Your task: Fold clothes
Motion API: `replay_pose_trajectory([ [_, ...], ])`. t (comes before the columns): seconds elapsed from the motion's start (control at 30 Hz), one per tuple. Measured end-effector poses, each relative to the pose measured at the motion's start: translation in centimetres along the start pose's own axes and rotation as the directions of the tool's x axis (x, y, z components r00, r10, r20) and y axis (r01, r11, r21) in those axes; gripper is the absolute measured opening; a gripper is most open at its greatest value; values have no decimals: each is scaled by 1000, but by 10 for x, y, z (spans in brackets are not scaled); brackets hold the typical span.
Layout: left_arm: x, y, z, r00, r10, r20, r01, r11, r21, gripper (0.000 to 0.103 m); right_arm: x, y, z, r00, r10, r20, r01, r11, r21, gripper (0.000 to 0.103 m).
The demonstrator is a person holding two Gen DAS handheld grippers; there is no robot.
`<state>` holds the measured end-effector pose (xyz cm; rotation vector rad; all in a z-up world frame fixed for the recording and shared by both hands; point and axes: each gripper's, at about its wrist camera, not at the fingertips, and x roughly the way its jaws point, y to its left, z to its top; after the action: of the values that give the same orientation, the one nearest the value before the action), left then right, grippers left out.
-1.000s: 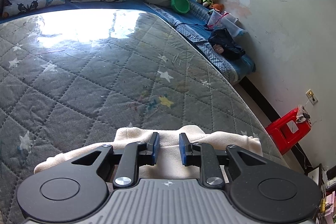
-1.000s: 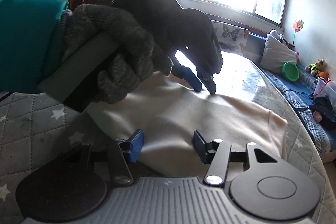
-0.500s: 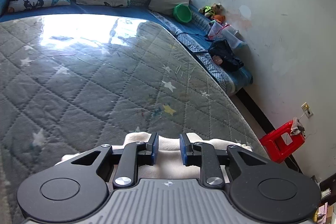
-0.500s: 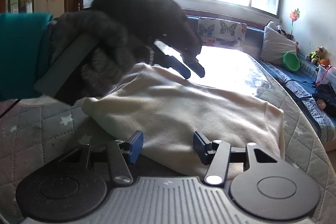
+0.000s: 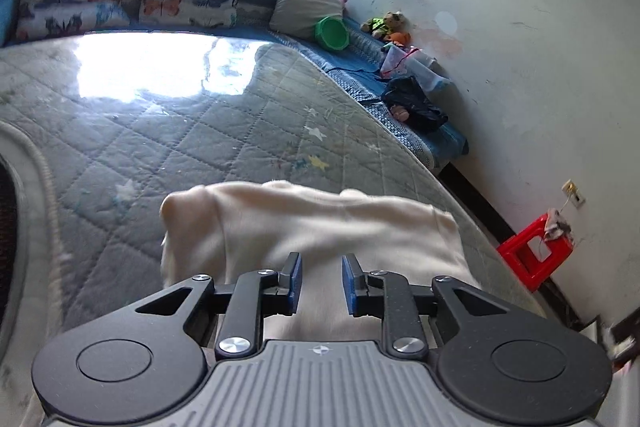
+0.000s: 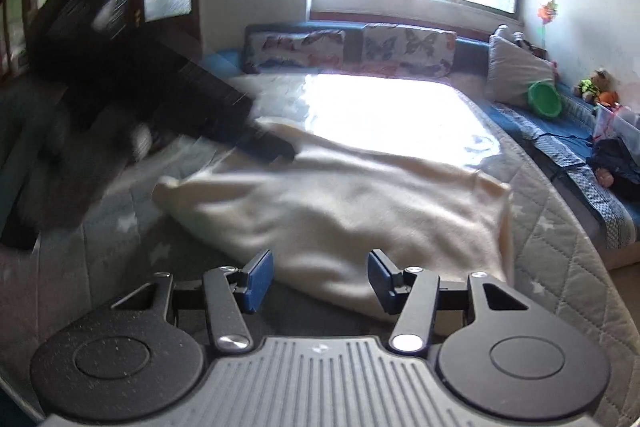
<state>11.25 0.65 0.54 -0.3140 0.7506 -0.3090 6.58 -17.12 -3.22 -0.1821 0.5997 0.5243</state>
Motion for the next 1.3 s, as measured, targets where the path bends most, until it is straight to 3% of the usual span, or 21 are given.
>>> replay_pose_trajectory([
  [0.33,-22,1,-37,997,70,12,-70,997,43,24,1,-11,-12,997,-41,-58,44,998,42,55],
  [0.5,-27,6,-44,997,69,16,-69,997,31,24,-3,-15,-12,997,-40,-61,44,998,55,55],
  [0.6,-30,3,-33,998,45,41,-45,999,15,25,-8,-16,-6,999,-42,-35,44,997,57,56],
  [0.77,-14,9,2,992,95,84,-94,996,-7,26,-6,-23,9,998,-65,3,65,996,64,56],
  [0.9,8,27,21,990,127,65,-123,991,-58,26,3,-29,18,998,-69,15,68,995,69,58],
  [1.1,19,52,24,990,135,36,-128,982,-140,26,25,-53,38,998,-66,21,63,990,123,58],
  [1.3,20,54,22,992,124,30,-119,983,-142,26,56,-80,50,994,-109,-8,109,977,186,58],
])
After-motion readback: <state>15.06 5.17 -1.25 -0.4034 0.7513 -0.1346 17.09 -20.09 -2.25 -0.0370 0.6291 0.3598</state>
